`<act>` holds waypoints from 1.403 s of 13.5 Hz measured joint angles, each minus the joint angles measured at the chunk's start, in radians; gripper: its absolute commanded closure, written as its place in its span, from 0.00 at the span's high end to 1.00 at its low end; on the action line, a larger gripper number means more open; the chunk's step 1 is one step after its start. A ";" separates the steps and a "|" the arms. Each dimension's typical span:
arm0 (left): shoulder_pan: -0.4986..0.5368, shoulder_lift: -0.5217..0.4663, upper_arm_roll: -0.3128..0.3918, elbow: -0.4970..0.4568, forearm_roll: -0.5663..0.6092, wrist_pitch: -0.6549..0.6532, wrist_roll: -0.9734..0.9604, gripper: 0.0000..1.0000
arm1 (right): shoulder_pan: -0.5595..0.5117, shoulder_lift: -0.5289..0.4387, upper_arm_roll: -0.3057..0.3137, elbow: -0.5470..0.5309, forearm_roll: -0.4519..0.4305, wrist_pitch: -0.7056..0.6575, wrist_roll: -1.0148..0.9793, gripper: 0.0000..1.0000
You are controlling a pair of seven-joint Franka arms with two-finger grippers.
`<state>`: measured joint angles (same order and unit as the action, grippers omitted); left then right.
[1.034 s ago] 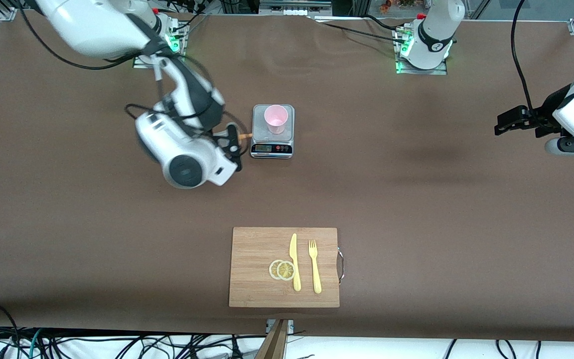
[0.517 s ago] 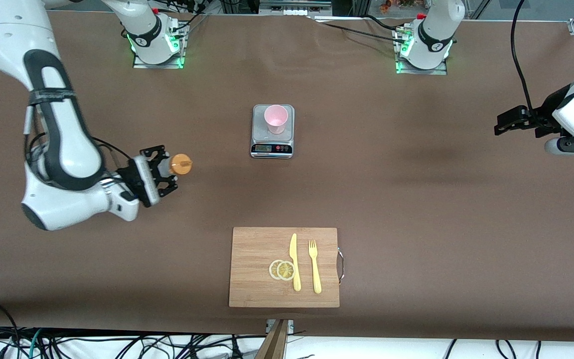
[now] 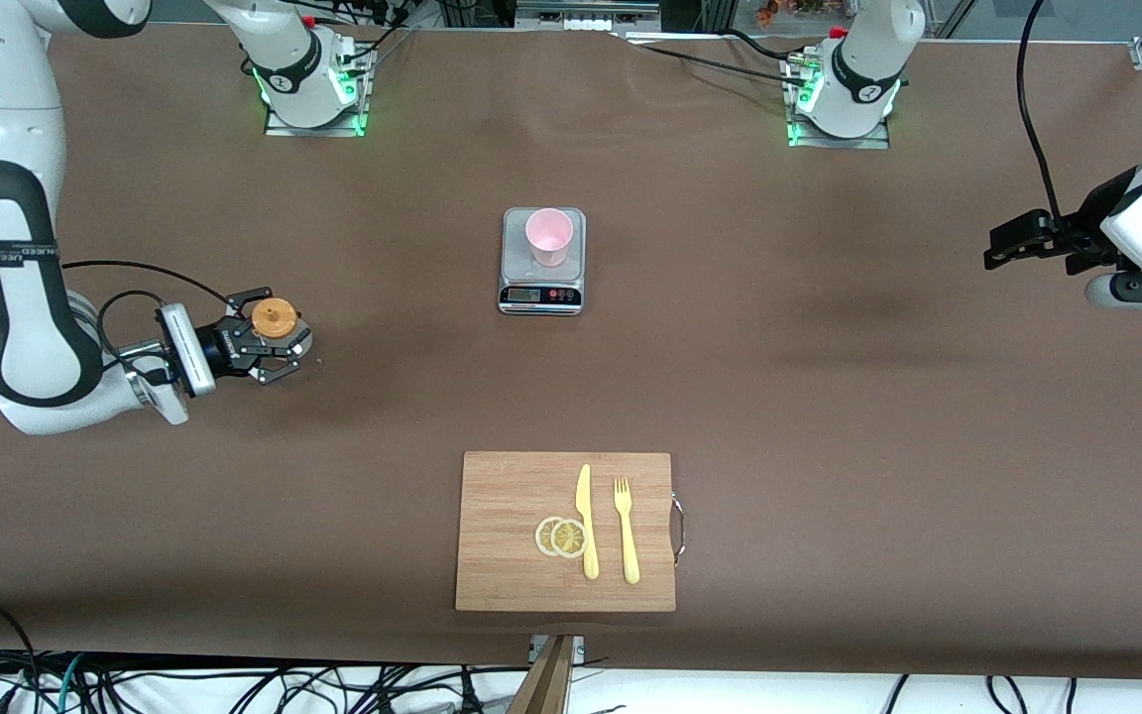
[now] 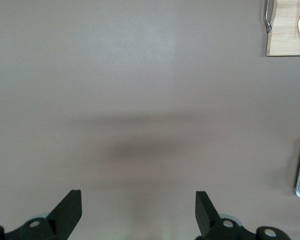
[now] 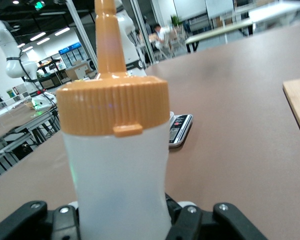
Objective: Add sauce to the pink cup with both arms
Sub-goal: 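Carry the squeeze bottle back to its spot with the right gripper, then lower the bottle onto the table and open the right gripper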
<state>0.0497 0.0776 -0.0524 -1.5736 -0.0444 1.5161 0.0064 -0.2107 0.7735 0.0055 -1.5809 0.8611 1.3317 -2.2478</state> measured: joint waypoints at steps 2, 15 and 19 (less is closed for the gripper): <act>0.000 0.000 0.000 0.003 0.000 0.000 0.000 1.00 | -0.040 0.045 -0.007 -0.020 0.002 -0.018 -0.117 0.00; -0.002 0.010 -0.003 0.013 0.000 0.000 0.000 1.00 | -0.092 0.145 -0.020 -0.026 0.000 -0.042 -0.272 1.00; -0.002 0.010 -0.003 0.014 0.000 0.000 0.000 1.00 | -0.092 0.101 -0.053 0.035 -0.122 -0.050 -0.187 1.00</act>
<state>0.0481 0.0878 -0.0550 -1.5600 -0.0444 1.5161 0.0064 -0.3032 0.8749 -0.0478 -1.5460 0.7389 1.2822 -2.4351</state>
